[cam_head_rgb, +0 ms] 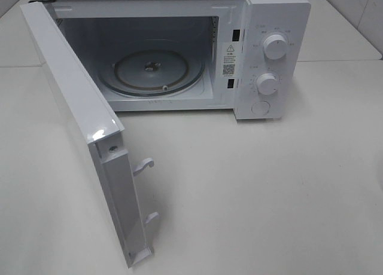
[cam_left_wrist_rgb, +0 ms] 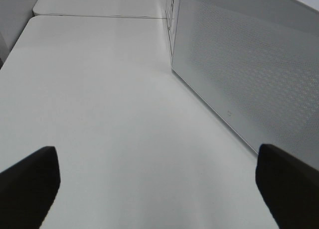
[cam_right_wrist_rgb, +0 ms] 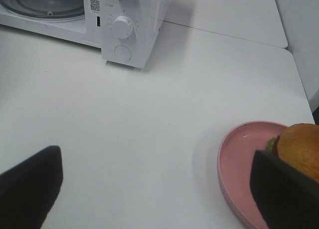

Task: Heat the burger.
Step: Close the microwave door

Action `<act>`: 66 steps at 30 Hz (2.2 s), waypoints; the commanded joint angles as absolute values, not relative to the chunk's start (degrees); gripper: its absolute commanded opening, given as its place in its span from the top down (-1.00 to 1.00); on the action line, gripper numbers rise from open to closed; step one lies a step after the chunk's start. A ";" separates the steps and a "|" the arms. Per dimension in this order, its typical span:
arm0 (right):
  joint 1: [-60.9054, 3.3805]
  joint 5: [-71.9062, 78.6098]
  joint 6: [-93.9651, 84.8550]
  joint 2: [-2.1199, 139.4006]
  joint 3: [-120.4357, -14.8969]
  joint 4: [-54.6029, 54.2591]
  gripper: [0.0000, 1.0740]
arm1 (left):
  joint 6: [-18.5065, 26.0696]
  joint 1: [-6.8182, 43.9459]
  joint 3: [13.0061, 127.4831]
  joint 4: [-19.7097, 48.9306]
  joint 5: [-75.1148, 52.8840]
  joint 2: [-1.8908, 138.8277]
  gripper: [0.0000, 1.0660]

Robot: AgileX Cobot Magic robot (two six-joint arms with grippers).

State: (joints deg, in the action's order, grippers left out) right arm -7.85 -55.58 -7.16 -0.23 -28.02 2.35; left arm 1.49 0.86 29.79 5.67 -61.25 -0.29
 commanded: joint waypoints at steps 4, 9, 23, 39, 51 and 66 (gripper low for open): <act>-5.39 -55.41 -8.25 -1.89 -28.02 0.00 -0.88 | 1.38 0.63 29.62 5.73 -61.42 -0.57 -0.89; -2.75 -55.41 -6.99 -1.89 -28.02 -0.34 -0.88 | 1.38 0.63 29.62 5.73 -61.42 -0.57 -0.89; 1.43 -55.41 -6.36 -1.89 -28.02 -1.38 -0.86 | 1.38 0.63 29.62 5.73 -61.42 -0.57 -0.89; 1.43 -55.41 -6.25 -1.89 -28.02 -1.38 -0.13 | 1.38 0.63 29.62 5.73 -61.42 -0.57 -0.89; 1.43 -55.41 -6.07 -1.89 -28.07 -1.38 0.30 | 1.38 0.63 29.62 5.73 -61.42 -0.57 -0.89; 1.43 -55.41 -6.07 -1.89 -28.07 -1.38 0.33 | 1.38 0.63 29.62 5.73 -61.42 -0.57 -0.89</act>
State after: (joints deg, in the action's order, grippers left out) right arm 1.03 -55.63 -6.19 -0.23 -28.02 -0.97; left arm 1.49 0.86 29.79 5.67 -61.25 -0.29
